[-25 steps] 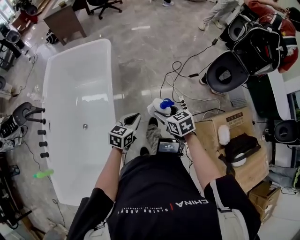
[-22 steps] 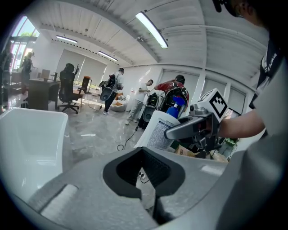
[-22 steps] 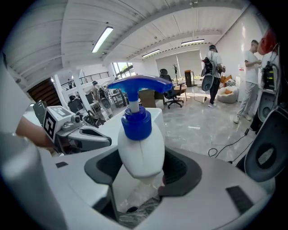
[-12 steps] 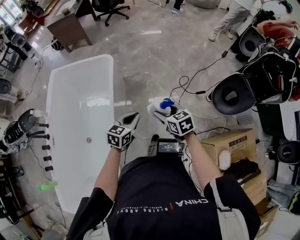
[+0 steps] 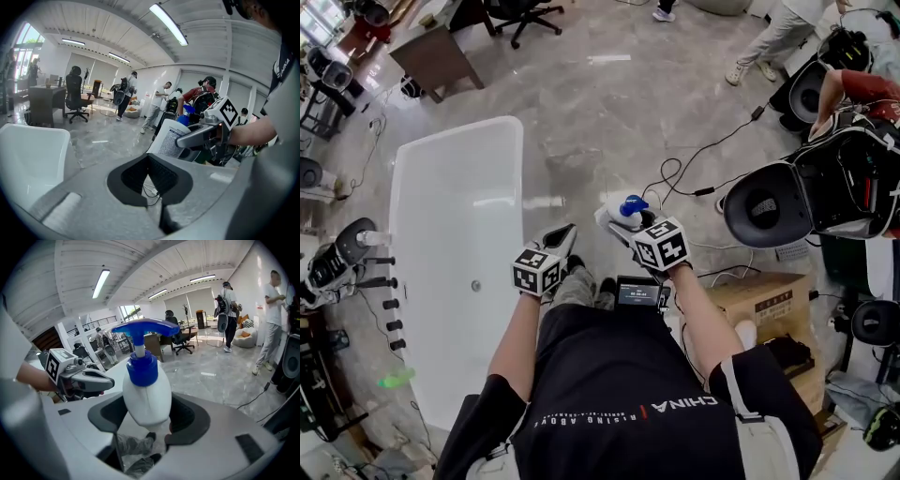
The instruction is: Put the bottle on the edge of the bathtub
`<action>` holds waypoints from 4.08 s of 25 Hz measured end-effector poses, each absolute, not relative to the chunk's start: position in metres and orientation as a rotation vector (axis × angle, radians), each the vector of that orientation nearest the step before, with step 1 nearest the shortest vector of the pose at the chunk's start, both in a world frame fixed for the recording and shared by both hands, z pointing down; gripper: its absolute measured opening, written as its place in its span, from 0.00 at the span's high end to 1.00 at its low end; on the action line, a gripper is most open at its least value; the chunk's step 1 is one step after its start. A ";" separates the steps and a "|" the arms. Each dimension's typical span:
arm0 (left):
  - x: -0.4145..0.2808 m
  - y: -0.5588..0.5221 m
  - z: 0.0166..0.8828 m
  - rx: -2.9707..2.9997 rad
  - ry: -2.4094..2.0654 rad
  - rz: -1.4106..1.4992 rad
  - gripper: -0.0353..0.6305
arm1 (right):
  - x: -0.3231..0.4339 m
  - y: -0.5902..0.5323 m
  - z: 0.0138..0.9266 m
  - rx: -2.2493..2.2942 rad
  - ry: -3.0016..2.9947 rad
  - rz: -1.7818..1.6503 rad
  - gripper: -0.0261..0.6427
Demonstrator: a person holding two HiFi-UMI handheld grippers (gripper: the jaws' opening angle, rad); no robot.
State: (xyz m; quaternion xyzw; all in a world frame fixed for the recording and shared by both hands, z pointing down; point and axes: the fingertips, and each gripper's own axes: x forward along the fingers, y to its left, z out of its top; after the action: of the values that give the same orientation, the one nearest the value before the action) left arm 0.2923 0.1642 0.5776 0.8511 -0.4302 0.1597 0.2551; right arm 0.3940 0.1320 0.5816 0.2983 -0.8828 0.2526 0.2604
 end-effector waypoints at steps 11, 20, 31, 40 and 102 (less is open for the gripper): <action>0.272 0.037 0.589 2.324 -1.122 0.409 0.93 | 0.376 0.008 0.587 0.848 -2.351 0.670 0.56; 0.234 -0.098 0.578 2.341 -1.075 0.411 0.93 | 0.335 -0.132 0.566 0.890 -2.336 0.663 0.56; 0.193 -0.191 0.580 2.326 -1.087 0.368 0.93 | 0.293 -0.234 0.567 0.854 -2.330 0.637 0.56; 0.171 -0.288 0.584 2.281 -1.173 0.333 0.93 | 0.267 -0.335 0.573 0.761 -2.367 0.608 0.56; -0.355 -0.459 0.589 1.054 -2.281 -0.312 0.93 | -0.358 -0.571 0.561 -0.806 -2.242 0.026 0.56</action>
State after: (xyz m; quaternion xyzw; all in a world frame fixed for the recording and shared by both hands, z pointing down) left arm -0.3550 -0.4587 0.5887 0.3970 -0.8594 -0.1176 0.3000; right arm -0.3576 -0.5708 0.5612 -0.3142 -0.8740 0.0101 0.3705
